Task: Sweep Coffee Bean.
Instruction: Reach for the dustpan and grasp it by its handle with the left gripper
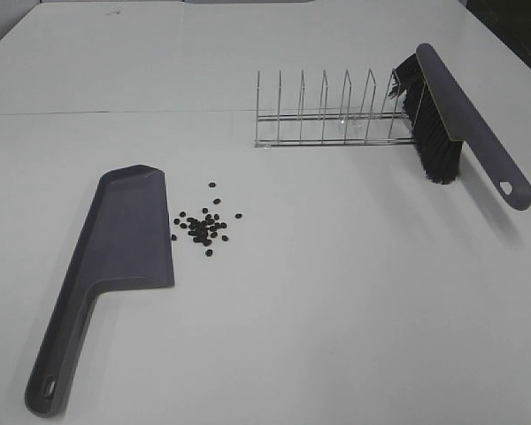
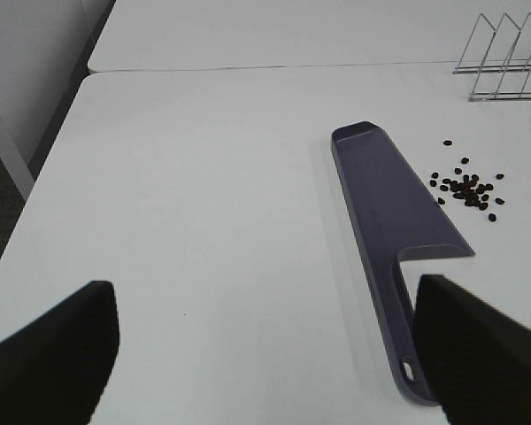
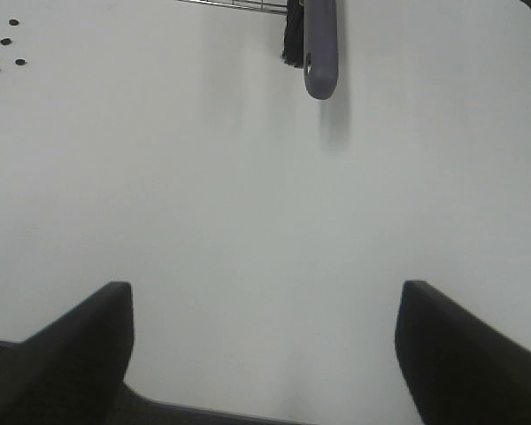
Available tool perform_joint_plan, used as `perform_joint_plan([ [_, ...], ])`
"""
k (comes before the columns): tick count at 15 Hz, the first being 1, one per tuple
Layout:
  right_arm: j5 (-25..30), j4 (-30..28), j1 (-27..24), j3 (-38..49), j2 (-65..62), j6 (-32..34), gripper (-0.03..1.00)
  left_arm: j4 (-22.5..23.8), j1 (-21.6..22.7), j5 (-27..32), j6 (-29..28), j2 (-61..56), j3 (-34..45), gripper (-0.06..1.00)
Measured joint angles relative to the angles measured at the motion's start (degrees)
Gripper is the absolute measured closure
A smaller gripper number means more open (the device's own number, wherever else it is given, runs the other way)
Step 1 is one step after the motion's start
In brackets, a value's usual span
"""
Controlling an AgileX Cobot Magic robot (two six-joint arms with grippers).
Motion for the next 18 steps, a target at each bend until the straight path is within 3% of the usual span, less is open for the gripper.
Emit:
perform_joint_plan([
  [18, 0.00, -0.11, 0.00, 0.00, 0.00, 0.17, 0.21, 0.00, 0.00, 0.00, 0.00, 0.00, 0.00, 0.13],
])
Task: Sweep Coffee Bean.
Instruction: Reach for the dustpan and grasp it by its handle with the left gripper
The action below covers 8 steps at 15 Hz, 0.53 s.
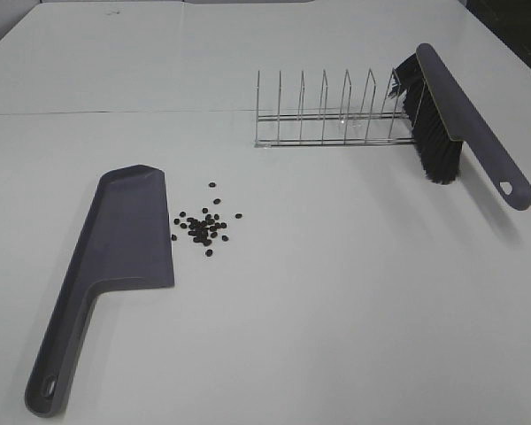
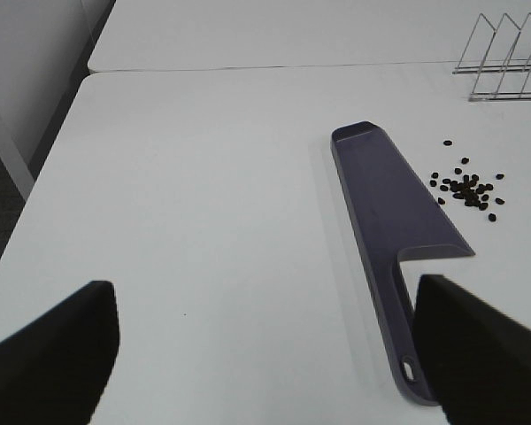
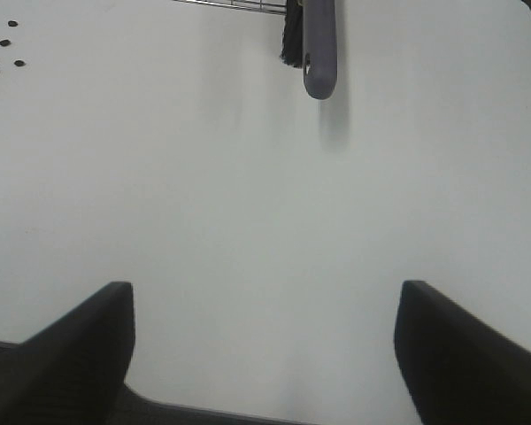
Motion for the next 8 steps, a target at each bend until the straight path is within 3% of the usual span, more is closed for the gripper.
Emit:
perform_joint_plan([
  [8, 0.00, 0.00, 0.00, 0.00, 0.00, 0.06, 0.21, 0.00, 0.00, 0.00, 0.00, 0.00, 0.00, 0.13],
])
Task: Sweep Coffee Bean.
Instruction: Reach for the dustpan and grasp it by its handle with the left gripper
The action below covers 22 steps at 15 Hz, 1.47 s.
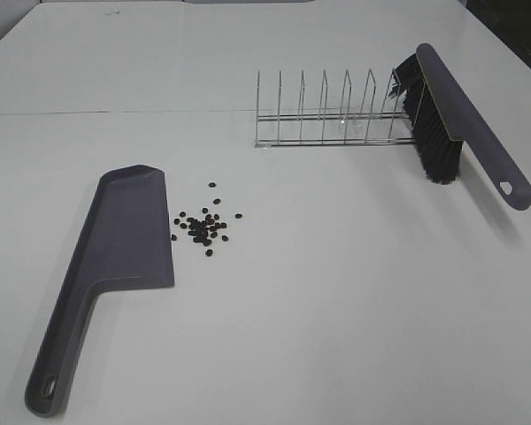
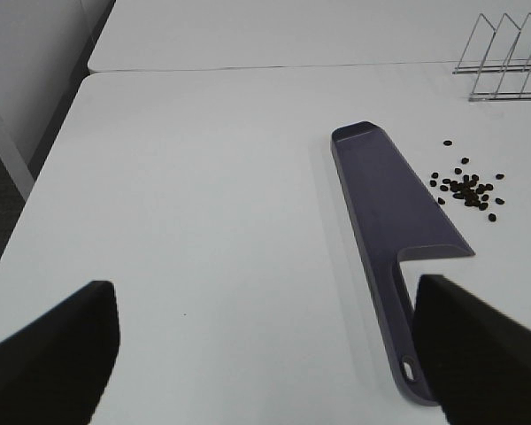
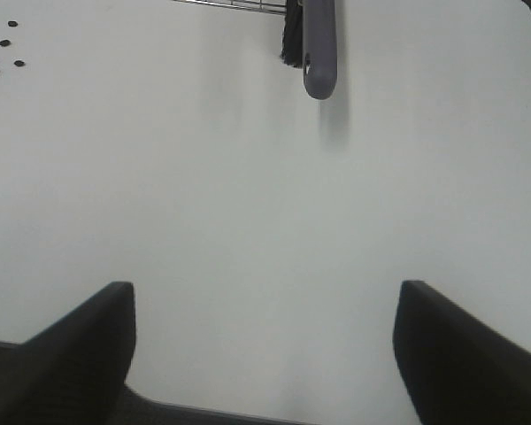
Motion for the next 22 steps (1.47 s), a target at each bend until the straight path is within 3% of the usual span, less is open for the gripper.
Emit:
perform_joint_plan([
  [8, 0.00, 0.00, 0.00, 0.00, 0.00, 0.00, 0.21, 2.01, 0.00, -0.06, -2.64, 2.58, 0.00, 0.13],
  [18, 0.00, 0.00, 0.00, 0.00, 0.00, 0.00, 0.21, 2.41, 0.00, -0.11, -5.27, 32.20, 0.06, 0.13],
  [22, 0.00, 0.00, 0.00, 0.00, 0.00, 0.00, 0.21, 1.89, 0.00, -4.53, -10.94, 48.07, -3.27, 0.15],
])
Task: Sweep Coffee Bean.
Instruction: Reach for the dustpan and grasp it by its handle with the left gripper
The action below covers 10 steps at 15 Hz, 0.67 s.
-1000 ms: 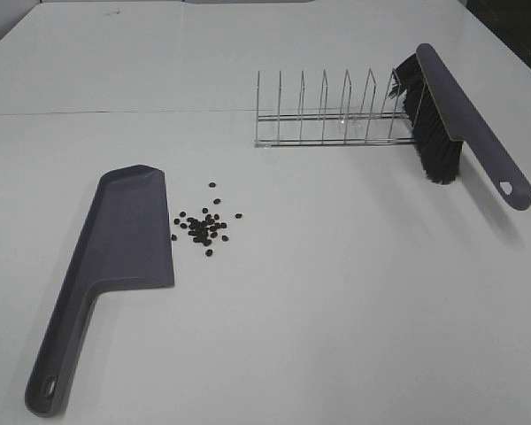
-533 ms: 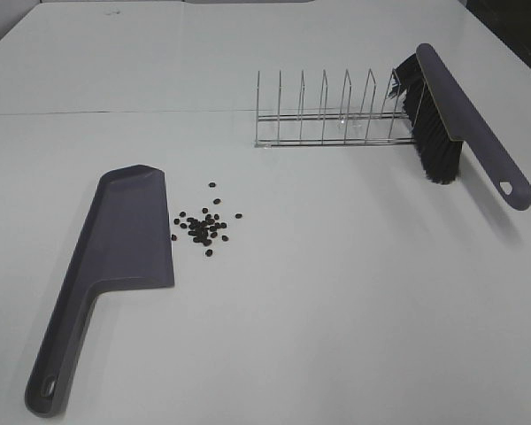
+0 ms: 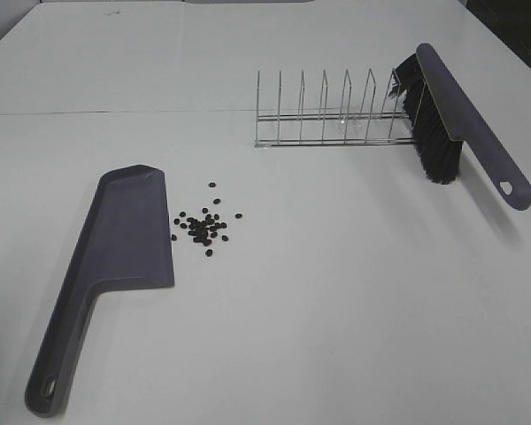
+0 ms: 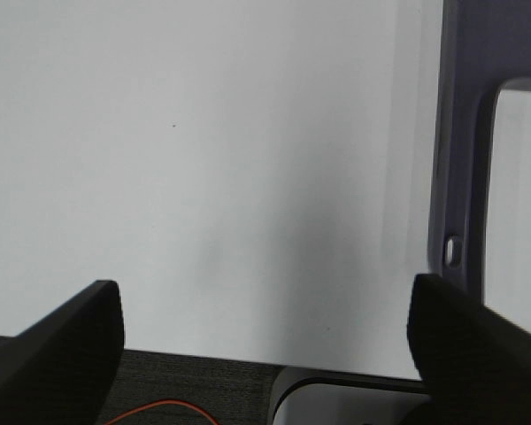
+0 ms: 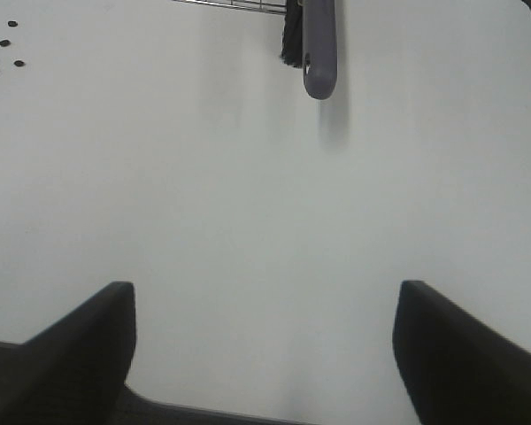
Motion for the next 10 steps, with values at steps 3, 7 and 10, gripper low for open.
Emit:
perform_joint_plan([
  [3, 0.00, 0.00, 0.00, 0.00, 0.00, 0.00, 0.21, -3.72, 0.00, -3.84, -0.06, 10.08, -3.09, 0.21],
  [7, 0.00, 0.00, 0.00, 0.00, 0.00, 0.00, 0.21, -10.20, -0.40, -7.68, 1.95, 27.79, -8.19, 0.22],
  [10, 0.00, 0.00, 0.00, 0.00, 0.00, 0.00, 0.21, -10.49, -5.33, -10.03, 1.72, 36.04, -10.31, 0.22],
])
